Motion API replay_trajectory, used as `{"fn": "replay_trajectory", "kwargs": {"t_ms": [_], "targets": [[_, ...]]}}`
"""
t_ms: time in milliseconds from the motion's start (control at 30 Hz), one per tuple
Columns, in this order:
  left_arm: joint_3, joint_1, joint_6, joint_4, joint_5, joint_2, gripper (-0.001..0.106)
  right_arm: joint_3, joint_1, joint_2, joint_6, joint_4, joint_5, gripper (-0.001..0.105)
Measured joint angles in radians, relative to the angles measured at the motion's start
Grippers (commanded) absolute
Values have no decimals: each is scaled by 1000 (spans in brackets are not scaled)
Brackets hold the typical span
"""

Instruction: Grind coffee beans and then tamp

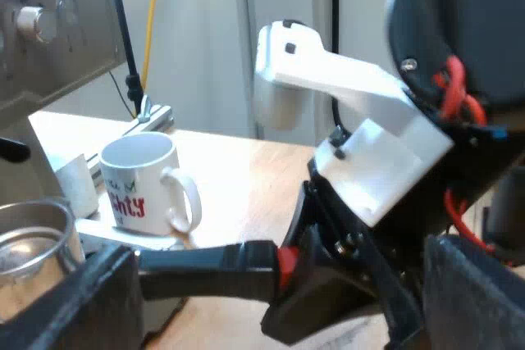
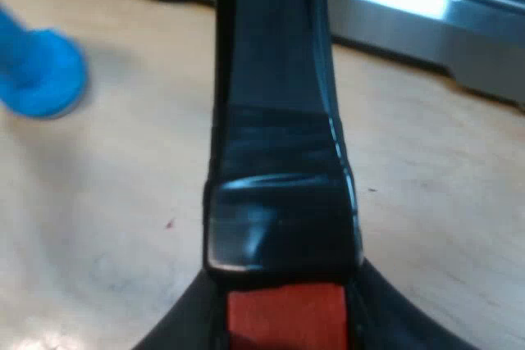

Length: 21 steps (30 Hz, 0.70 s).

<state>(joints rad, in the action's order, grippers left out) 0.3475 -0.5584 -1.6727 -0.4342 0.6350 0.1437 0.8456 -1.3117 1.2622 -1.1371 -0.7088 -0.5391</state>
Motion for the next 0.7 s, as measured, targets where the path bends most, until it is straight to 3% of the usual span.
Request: {"fn": "replay_trajectory", "kwargs": {"t_ms": [100, 300, 500, 700], "targets": [[41, 0, 11, -95, 0, -2, 71, 0, -1, -29, -51, -3, 26, 0], [99, 0, 31, -133, 0, -34, 71, 0, -1, -71, -139, -8, 86, 0], [101, 0, 32, -193, 0, -108, 71, 0, -1, -130, -271, -13, 175, 0], [101, 0, 32, -291, -15, -151, 71, 0, 2, -176, -363, -13, 214, 0]]}}
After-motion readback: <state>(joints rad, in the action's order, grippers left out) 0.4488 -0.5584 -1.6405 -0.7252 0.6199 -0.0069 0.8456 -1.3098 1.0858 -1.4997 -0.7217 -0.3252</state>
